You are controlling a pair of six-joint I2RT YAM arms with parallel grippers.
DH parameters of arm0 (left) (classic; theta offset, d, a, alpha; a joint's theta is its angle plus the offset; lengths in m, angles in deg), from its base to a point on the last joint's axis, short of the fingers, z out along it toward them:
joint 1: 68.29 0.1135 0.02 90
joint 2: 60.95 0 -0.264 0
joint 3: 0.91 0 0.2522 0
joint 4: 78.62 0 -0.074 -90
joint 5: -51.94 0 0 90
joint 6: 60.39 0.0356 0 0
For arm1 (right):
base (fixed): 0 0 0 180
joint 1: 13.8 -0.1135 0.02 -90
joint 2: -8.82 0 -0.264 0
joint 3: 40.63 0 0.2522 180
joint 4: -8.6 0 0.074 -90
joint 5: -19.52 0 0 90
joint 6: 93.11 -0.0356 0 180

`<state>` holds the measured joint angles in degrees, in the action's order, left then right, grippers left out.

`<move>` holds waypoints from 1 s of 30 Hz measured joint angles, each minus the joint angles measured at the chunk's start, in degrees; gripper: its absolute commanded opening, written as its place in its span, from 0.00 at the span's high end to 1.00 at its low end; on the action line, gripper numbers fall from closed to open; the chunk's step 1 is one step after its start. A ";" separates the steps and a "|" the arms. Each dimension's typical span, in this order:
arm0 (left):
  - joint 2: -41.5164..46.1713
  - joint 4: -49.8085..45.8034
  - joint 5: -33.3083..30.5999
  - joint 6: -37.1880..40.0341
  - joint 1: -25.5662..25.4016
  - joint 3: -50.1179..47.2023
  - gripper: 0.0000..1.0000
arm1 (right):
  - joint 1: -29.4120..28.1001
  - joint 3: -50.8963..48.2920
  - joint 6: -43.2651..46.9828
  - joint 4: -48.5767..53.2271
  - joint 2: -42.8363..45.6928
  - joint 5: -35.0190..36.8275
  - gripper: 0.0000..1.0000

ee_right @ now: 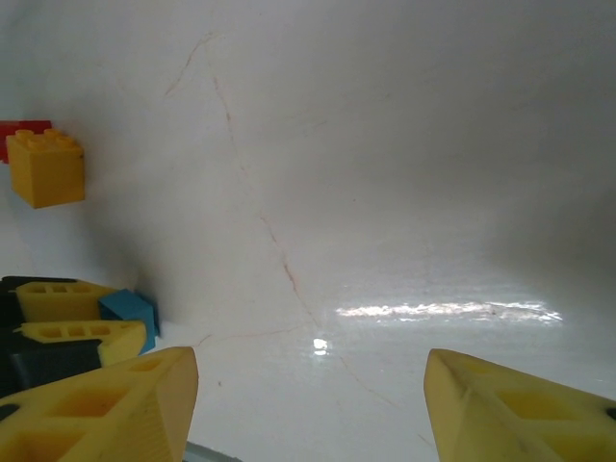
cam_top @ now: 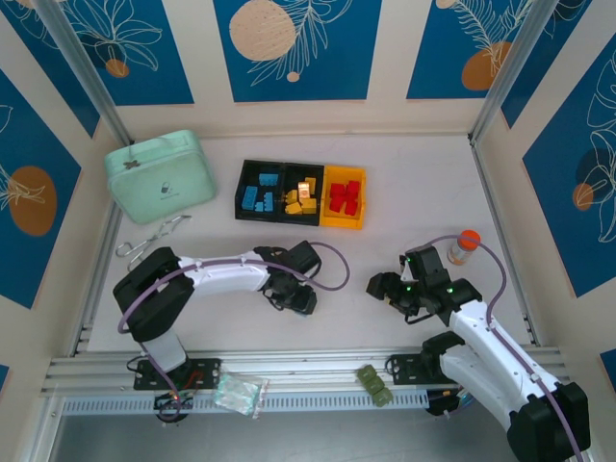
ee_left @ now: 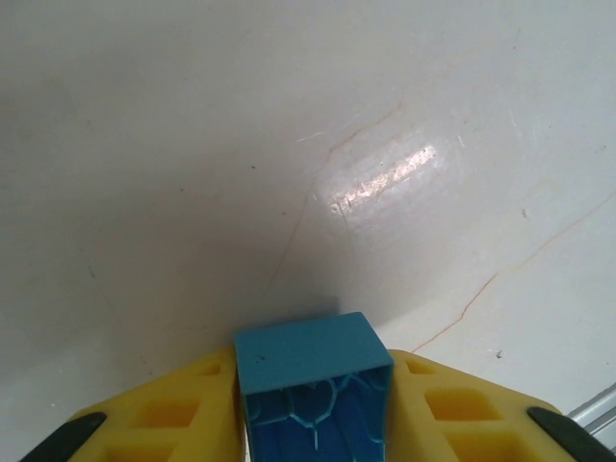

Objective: Sort the legos into containers by color
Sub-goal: Pick up the lego from the middle-left of the table, then place the lego in the container.

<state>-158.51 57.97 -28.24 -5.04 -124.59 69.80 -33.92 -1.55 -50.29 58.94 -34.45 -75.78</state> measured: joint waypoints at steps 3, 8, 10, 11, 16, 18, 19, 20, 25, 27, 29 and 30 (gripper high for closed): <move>0.90 -0.44 -1.27 0.00 0.20 0.00 0.68 | -0.24 -0.35 0.20 -1.60 0.00 -2.25 0.36; 5.03 -1.64 -2.64 0.48 2.91 0.02 0.68 | -3.72 -0.59 0.26 -4.94 -0.04 -5.22 0.36; 6.51 -2.14 -3.21 0.74 5.01 0.20 0.68 | -5.42 -0.50 0.26 -6.43 -0.55 -5.66 0.36; 7.28 -2.60 -3.56 1.16 6.43 0.52 0.68 | -6.23 -0.28 0.26 -6.88 -1.16 -5.66 0.36; 9.03 -4.17 -4.59 3.63 13.25 4.15 0.68 | -9.44 2.34 0.26 -9.57 -6.23 -5.42 0.36; 9.11 -4.92 -4.98 4.83 16.17 6.45 0.68 | -10.19 3.98 0.26 -10.82 -8.46 -5.20 0.36; 9.11 -5.22 -5.16 5.35 17.62 7.67 0.68 | -10.56 4.90 0.26 -11.61 -9.57 -5.09 0.36; 9.11 -5.57 -5.31 6.12 19.08 8.87 0.68 | -10.91 5.84 0.26 -12.37 -10.73 -4.92 0.36; 7.85 -7.08 -5.97 9.01 24.57 15.52 0.68 | -12.33 10.25 0.24 -15.63 -16.20 -3.54 0.37; 6.21 -7.54 -6.36 9.99 26.14 18.45 0.68 | -12.83 12.22 0.24 -16.44 -18.60 -2.99 0.37; 3.56 -8.11 -6.73 11.19 27.63 21.94 0.68 | -13.35 14.40 0.26 -16.98 -21.20 -2.23 0.36; 2.25 -8.35 -6.97 11.58 28.24 23.54 0.68 | -13.57 15.45 0.26 -17.07 -22.27 -1.99 0.37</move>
<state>-156.26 49.62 -35.21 6.54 -96.35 93.34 -47.49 13.90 -50.03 41.87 -56.72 -77.77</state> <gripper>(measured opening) 0.321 0.635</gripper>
